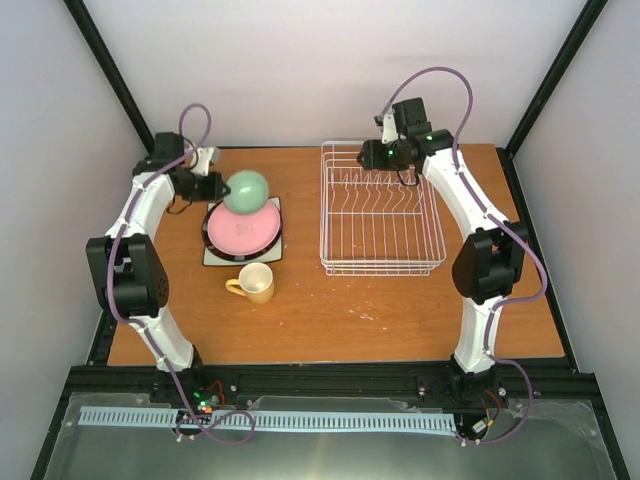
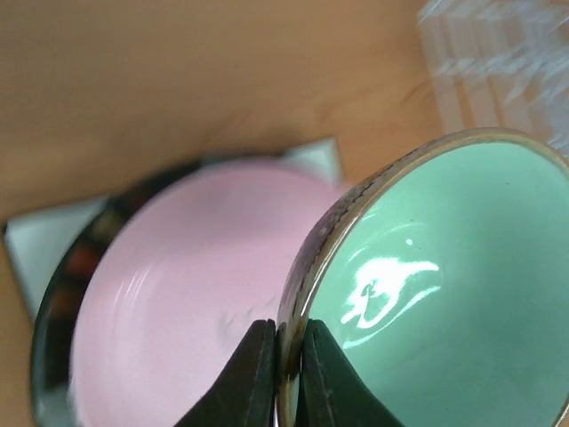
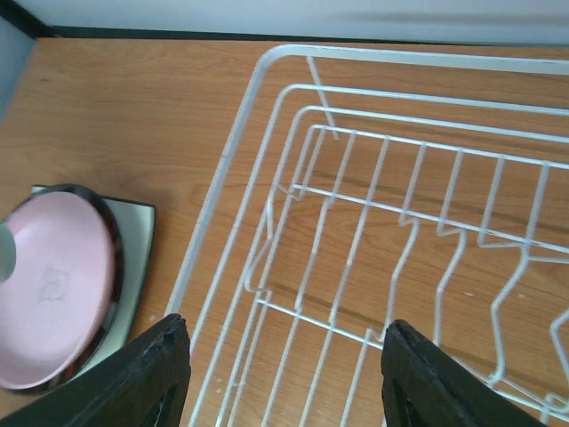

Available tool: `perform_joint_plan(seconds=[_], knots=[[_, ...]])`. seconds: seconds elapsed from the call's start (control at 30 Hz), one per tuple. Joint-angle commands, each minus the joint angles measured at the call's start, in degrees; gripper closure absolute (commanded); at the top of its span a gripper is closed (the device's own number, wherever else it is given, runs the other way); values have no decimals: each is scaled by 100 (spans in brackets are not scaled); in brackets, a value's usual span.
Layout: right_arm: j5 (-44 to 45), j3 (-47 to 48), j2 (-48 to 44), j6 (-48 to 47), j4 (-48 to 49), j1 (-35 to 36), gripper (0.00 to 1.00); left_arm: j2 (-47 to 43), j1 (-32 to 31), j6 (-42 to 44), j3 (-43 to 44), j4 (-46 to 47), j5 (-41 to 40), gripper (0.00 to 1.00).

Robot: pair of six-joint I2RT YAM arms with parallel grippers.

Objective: Load the mixed dishes into the dish rack

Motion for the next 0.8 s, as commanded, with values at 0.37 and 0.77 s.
perform_joint_plan(seconds=[0.37,0.77], knots=[[-6329,-1553,-234,2904,3781,-671,36,-546,-223,-3781,-222,5544,5270,99],[-5420,-3526,404,11407,14287,-711,21,1194,-1215,-9912,-422,13601,5369,99]])
